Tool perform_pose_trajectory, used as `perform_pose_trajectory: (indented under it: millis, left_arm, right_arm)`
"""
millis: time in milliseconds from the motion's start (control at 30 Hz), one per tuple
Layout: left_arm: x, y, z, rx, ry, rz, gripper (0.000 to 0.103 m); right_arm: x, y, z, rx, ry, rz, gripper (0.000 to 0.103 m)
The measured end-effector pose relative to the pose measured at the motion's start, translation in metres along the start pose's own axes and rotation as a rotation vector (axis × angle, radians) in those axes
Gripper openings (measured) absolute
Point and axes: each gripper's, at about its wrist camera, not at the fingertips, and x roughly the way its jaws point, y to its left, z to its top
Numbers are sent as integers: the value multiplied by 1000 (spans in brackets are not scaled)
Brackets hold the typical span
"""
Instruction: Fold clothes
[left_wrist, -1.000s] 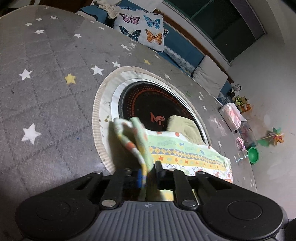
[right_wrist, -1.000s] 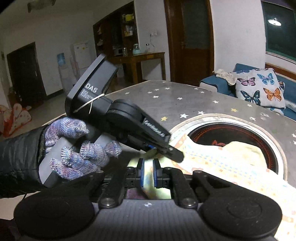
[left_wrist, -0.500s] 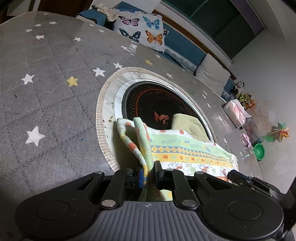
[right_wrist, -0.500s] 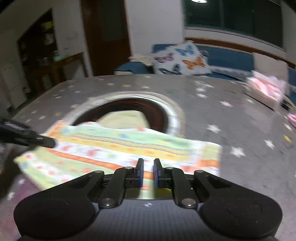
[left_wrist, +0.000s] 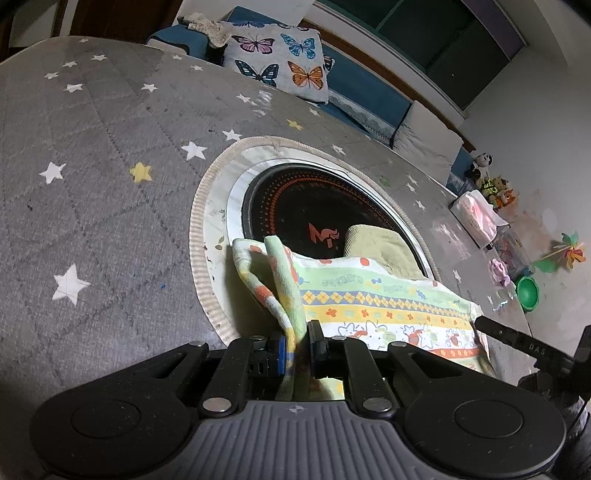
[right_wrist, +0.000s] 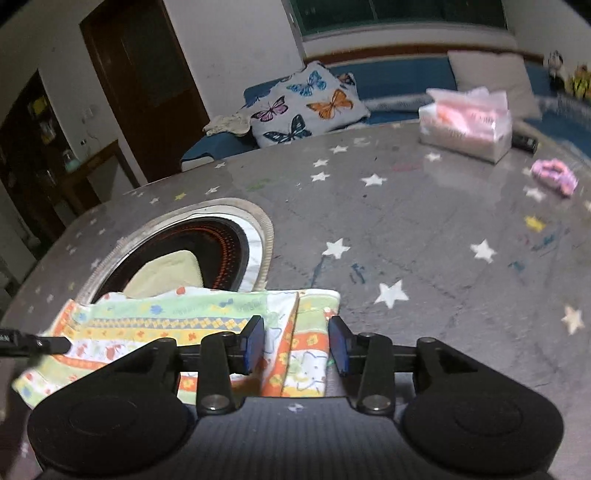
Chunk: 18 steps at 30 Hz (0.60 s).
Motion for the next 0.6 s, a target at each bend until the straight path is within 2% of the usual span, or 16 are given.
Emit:
perform_pose_trajectory:
  millis: [133, 200, 300, 433, 600]
  left_arm:
    - [0, -1, 1, 4, -1, 6, 13]
    - [0, -1, 1, 9, -4, 11, 13]
    - [-2, -4, 1, 21, -9, 18, 13]
    - [-8, -16, 6, 55, -29, 19, 11]
    - [-15, -50, 19, 145, -69, -12, 9]
  right_arm:
    - [4, 7, -2, -8, 7, 22, 38]
    - [4, 9, -4, -8, 7, 20, 18]
    - [0, 12, -5, -8, -8, 15, 10]
    - [-11, 15, -5, -7, -48, 18, 7]
    - [-34, 14, 6, -31, -104, 1, 7]
